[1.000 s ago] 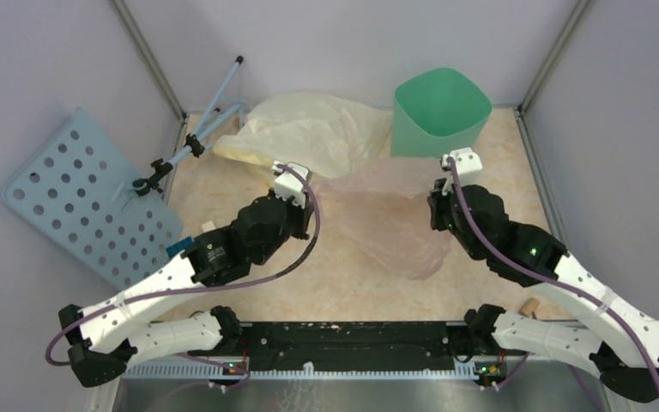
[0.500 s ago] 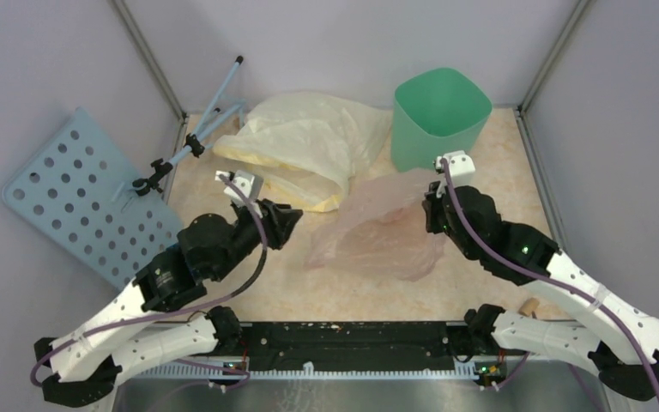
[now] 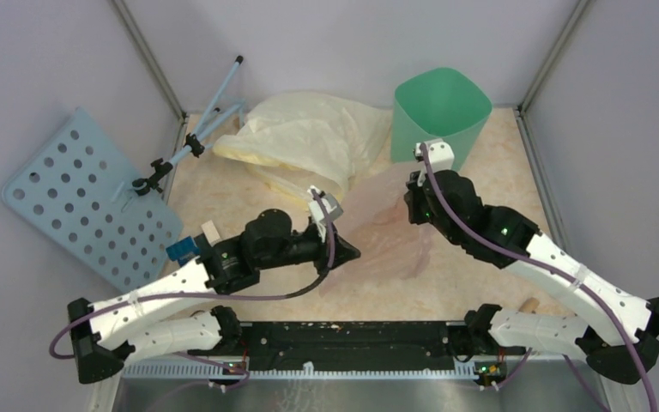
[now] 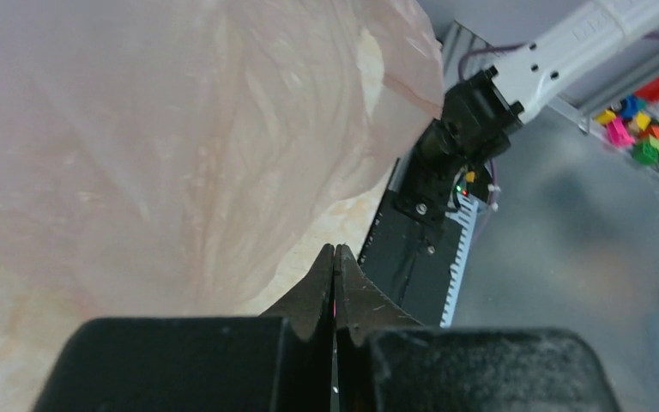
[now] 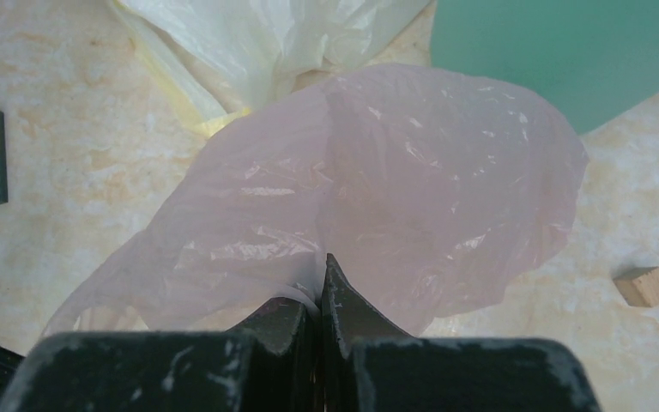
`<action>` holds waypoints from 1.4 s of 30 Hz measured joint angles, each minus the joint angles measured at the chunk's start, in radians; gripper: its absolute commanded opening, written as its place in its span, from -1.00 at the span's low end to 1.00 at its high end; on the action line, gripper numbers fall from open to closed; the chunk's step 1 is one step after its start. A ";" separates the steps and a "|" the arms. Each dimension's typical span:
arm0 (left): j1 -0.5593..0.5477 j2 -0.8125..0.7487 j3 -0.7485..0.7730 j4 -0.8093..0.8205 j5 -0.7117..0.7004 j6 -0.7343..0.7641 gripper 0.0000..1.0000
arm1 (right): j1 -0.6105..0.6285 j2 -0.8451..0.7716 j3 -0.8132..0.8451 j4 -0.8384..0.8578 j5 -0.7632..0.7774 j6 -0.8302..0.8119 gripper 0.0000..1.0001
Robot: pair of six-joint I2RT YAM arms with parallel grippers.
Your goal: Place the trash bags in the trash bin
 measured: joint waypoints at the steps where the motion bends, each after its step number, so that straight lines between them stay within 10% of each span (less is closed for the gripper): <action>1: -0.016 0.024 -0.006 0.016 0.013 0.007 -1.00 | 0.000 0.007 0.004 0.001 -0.004 0.002 -1.00; 15: -0.339 0.357 0.040 0.144 -0.380 0.274 -1.00 | 0.000 0.054 0.060 -0.016 -0.079 0.022 -1.00; 42: -0.135 0.598 -0.056 0.370 -0.656 0.554 -1.00 | 0.000 0.032 0.175 -0.126 -0.174 0.021 -1.00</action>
